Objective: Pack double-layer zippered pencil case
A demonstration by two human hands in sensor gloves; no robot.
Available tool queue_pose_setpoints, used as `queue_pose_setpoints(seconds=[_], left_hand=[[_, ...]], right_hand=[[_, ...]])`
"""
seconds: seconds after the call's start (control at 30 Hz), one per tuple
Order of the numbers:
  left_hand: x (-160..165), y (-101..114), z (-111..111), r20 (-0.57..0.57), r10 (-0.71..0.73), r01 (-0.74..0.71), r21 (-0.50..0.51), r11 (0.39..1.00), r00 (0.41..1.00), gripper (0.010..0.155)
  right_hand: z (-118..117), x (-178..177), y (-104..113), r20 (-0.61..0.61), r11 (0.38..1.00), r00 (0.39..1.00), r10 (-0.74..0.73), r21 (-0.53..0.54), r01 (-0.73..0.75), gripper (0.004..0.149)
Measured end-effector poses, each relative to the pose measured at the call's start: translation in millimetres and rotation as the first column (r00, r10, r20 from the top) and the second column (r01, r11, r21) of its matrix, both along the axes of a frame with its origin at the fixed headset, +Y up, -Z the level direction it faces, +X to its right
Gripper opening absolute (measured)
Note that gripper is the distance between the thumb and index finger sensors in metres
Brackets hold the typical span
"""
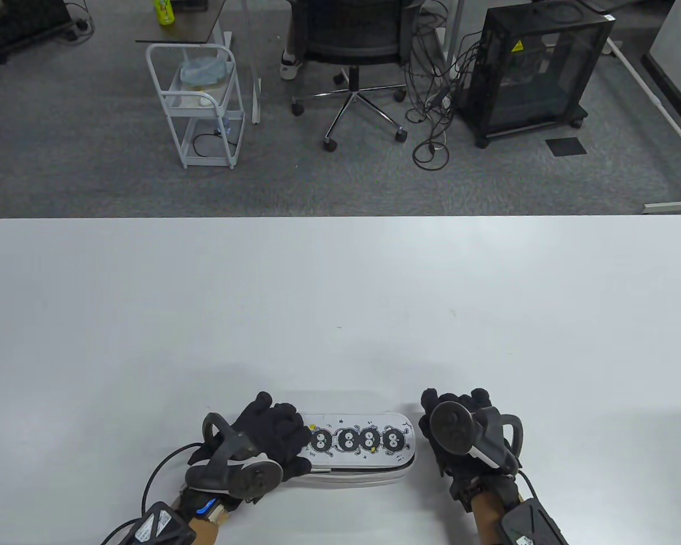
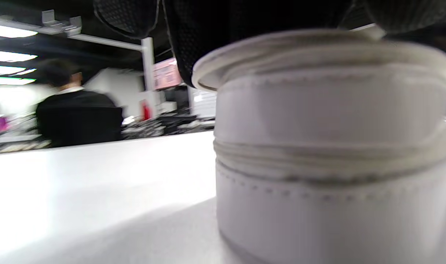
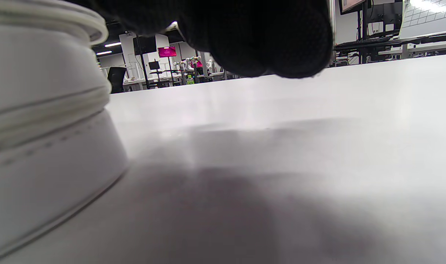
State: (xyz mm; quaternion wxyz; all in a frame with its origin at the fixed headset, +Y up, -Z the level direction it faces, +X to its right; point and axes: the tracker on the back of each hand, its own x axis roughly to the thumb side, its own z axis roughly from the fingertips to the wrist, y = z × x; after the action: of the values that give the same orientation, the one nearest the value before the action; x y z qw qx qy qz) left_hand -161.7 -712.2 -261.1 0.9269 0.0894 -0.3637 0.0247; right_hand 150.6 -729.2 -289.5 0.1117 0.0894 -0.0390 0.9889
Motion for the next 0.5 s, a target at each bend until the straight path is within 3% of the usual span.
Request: queue_pose_setpoints(seconds=[0.07, 0.17, 0.27, 0.37, 0.4, 0.5], left_hand=[[7.3, 0.8, 6.0, 0.006, 0.024, -0.025, 0.087, 0.996, 1.000, 0.064], [21.3, 0.4, 8.5, -0.019, -0.024, 0.025, 0.089, 0.996, 1.000, 0.088], [38.8, -11.7, 5.7, -0.060, -0.047, 0.043, -0.061, 0.997, 0.997, 0.101], [46.7, -31.2, -2.5, -0.086, -0.235, 0.215, -0.193, 0.957, 0.968, 0.103], [46.4, -35.5, -6.3, -0.108, -0.312, 0.286, -0.204, 0.936, 0.944, 0.104], [44.4, -37.6, -12.2, -0.114, -0.300, 0.272, -0.212, 0.939, 0.947, 0.104]], right_hand=[[-0.1, -0.5, -0.5, -0.001, 1.000, 1.000, 0.005, -0.002, -0.005, 0.057], [-0.7, -1.6, -1.8, -0.004, 1.000, 1.000, 0.018, -0.003, -0.018, 0.058], [-1.1, -3.3, -4.0, -0.011, 1.000, 1.000, 0.028, -0.007, -0.029, 0.058], [-1.1, -5.4, -5.6, -0.029, 0.999, 0.999, 0.033, -0.008, -0.033, 0.058], [-1.2, -6.4, -6.6, -0.042, 0.999, 0.999, 0.031, -0.014, -0.032, 0.060], [-1.0, -10.5, -9.4, -0.090, 0.999, 0.995, 0.033, -0.036, -0.037, 0.059]])
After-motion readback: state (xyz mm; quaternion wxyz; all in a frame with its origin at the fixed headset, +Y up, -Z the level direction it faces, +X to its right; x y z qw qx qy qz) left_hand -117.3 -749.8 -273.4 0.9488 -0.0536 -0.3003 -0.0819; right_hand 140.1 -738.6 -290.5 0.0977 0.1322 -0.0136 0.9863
